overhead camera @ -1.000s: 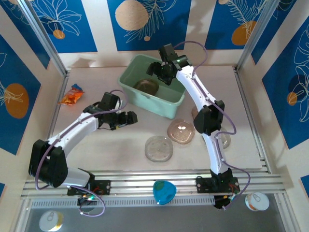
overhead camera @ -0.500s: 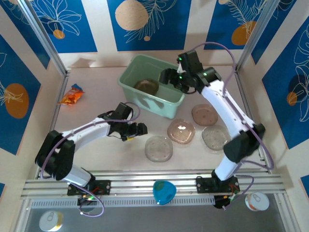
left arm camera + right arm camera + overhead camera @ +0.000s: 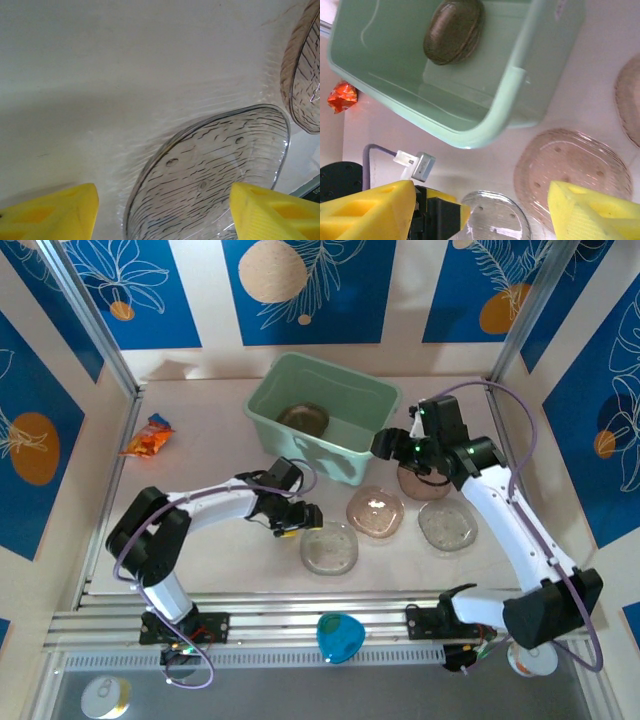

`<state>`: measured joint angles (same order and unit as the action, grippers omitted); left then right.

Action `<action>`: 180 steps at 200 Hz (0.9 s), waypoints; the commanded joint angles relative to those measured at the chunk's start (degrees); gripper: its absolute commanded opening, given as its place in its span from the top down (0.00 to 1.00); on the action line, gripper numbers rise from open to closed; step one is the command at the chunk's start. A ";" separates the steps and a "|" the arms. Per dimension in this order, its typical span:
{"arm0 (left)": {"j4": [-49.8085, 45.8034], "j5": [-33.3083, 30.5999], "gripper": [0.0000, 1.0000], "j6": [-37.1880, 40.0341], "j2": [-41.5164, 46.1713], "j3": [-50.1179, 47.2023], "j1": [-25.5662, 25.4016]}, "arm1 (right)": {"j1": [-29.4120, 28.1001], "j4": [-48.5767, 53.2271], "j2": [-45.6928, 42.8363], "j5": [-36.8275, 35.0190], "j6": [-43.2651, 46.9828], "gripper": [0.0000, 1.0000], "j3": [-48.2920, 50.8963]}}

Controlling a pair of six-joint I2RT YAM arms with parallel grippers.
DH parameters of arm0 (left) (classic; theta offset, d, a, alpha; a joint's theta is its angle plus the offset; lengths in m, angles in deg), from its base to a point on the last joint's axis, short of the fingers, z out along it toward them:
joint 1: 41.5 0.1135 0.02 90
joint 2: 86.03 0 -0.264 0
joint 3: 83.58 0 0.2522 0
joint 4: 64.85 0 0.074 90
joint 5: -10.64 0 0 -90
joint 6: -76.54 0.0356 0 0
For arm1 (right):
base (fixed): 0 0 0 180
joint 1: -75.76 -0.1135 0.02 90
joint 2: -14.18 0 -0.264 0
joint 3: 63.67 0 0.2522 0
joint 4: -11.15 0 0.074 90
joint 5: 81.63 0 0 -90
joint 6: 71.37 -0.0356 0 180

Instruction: Place the plates into the plastic bin on the countertop

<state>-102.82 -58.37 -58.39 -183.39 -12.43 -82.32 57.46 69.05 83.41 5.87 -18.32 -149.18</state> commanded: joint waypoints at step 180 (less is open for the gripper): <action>-21.79 -4.56 0.64 3.92 -9.25 12.66 -4.34 | 7.60 -4.07 -7.69 6.46 -0.73 0.31 10.00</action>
<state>-120.90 -62.13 -55.78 -191.41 -1.53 -86.06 64.47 65.97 76.94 10.37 -18.54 -140.08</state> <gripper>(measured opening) 0.371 0.687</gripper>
